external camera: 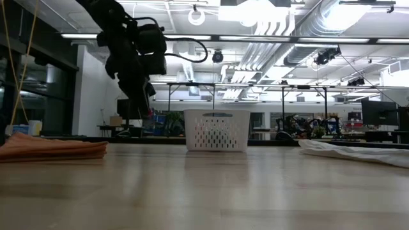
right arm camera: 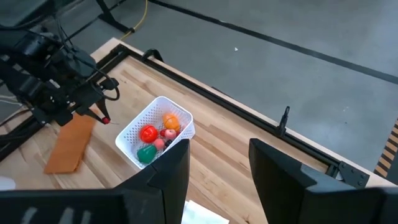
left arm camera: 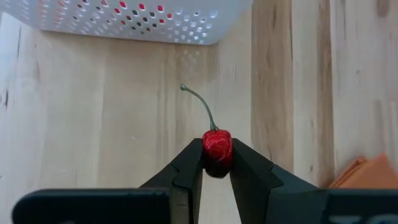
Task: Pick and placing Produce into tupperware
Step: Put the red cherry into the white bin
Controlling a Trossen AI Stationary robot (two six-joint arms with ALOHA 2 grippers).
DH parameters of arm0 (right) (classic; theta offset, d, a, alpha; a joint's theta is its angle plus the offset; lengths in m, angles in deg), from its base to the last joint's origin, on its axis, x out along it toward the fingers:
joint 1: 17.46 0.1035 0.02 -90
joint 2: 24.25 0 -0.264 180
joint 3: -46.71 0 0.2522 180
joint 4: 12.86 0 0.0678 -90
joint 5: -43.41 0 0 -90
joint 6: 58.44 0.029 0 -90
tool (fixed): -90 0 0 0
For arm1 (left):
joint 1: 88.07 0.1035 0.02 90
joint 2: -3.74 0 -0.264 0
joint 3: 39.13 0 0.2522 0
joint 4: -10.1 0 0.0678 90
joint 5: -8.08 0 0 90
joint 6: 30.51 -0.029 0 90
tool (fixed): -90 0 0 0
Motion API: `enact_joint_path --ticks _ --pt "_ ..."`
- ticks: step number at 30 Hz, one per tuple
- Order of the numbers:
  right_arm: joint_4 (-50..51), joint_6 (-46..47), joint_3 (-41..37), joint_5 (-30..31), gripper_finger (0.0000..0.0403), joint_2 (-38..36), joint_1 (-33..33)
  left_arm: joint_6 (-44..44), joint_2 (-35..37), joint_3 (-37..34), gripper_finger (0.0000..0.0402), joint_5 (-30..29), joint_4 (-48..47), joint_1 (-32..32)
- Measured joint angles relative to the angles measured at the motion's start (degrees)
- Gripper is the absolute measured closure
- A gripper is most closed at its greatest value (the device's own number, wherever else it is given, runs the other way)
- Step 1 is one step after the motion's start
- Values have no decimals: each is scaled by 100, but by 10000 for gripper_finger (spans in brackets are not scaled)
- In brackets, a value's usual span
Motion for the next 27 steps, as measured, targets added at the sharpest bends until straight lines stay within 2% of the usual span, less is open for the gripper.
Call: enact_joint_path --ticks 27 --pt "0 -152 -1 -1 245 -44 -1 474 0 1994 339 -26 -2261 0"
